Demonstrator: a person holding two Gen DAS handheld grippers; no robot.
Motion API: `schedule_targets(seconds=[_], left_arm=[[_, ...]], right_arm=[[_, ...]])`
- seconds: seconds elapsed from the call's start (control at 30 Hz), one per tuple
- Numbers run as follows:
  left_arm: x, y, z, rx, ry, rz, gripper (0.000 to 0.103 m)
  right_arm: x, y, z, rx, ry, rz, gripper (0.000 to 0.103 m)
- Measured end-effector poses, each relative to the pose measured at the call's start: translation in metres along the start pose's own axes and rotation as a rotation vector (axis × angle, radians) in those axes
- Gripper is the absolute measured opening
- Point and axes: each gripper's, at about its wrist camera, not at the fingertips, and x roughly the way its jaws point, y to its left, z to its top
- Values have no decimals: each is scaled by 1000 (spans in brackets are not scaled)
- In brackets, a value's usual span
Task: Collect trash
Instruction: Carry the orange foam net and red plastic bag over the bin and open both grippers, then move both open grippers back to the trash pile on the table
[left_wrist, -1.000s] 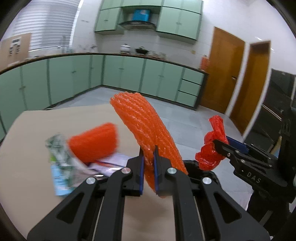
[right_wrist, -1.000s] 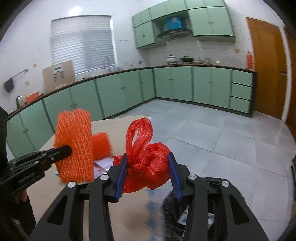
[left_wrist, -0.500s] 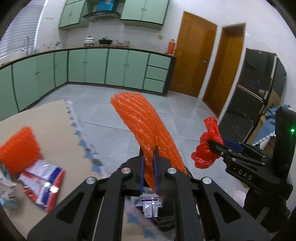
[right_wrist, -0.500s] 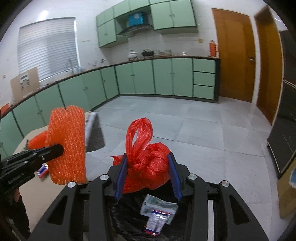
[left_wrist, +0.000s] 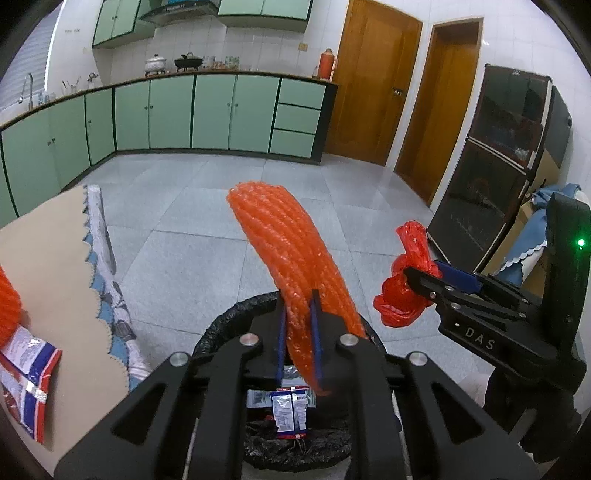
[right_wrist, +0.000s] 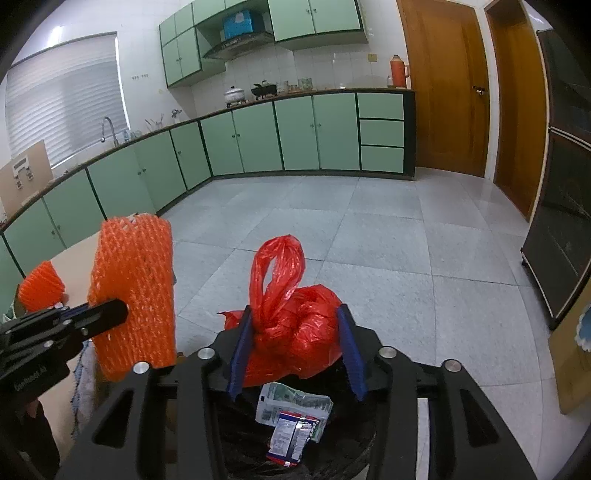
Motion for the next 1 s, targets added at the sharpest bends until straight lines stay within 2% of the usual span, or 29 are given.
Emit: schedule_targets(seconds=[0.13,0.3,0.4,0.5,0.67,0.73,0.83,1.0], left_arm=[[8,4,-1,-9,27,10,15],[11,10,-3,-40,46,14,36],[11,16,-2,-62,54,18,40],[4,23,0,-84,46,22,41],[-27,34,2,-104,-21,60,52],[-43,39,4,-106,-56,86,61],[-68,47,5,-94,-101,135,71],[-118,74,-6,-109,-153,238,79]], right_arm=[[12,-6,-5,6,41,1,47],[28,-13,-12,13,97,1,60],[30,-13,-15,13,111,-10,67],[28,-14,-16,21,110,-12,67],[11,-9,-10,35,67,-14,75],[-2,-4,-5,42,29,-17,87],[-19,10,3,42,-25,-8,96],[-43,51,15,-19,-99,45,97]])
